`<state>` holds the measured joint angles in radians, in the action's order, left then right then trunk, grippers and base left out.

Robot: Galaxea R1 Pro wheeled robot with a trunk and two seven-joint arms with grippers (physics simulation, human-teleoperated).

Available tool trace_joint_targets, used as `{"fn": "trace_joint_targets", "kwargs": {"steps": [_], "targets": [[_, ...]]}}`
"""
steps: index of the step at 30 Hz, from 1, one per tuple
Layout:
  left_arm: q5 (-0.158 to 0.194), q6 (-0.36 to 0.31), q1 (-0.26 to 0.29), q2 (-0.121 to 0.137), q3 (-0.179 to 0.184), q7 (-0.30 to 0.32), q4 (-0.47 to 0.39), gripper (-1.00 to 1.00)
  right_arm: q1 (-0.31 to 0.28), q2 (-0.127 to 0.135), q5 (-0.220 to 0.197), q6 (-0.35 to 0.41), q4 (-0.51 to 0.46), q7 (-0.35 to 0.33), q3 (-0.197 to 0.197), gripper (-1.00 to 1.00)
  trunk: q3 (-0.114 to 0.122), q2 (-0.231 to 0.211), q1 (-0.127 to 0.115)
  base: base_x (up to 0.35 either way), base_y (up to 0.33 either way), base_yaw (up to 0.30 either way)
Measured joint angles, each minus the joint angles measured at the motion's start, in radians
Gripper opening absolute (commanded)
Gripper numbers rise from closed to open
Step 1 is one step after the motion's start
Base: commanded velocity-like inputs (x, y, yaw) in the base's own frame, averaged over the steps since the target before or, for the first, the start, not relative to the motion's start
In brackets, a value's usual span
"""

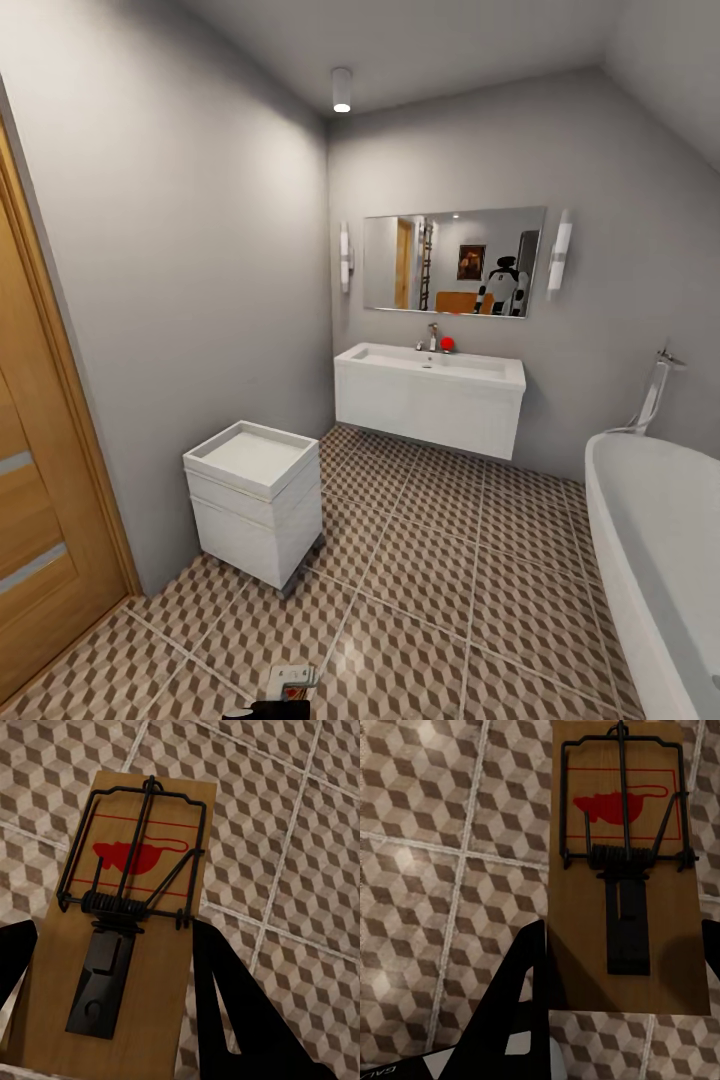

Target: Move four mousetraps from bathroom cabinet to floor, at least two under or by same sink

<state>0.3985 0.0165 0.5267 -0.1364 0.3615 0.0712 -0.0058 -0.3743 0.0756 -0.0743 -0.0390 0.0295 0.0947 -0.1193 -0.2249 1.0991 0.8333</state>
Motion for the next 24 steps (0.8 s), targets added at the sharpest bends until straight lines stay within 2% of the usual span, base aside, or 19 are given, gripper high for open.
{"fn": "trace_joint_targets", "kwargs": {"steps": [24], "targets": [[0.002,0.000,0.000,0.009,0.003,-0.001,0.000,-1.00,0.002,0.007,0.008,-0.002,-0.001,-0.011,0.003,-1.00,0.000,0.000,0.000,0.000,0.000,0.000]]}}
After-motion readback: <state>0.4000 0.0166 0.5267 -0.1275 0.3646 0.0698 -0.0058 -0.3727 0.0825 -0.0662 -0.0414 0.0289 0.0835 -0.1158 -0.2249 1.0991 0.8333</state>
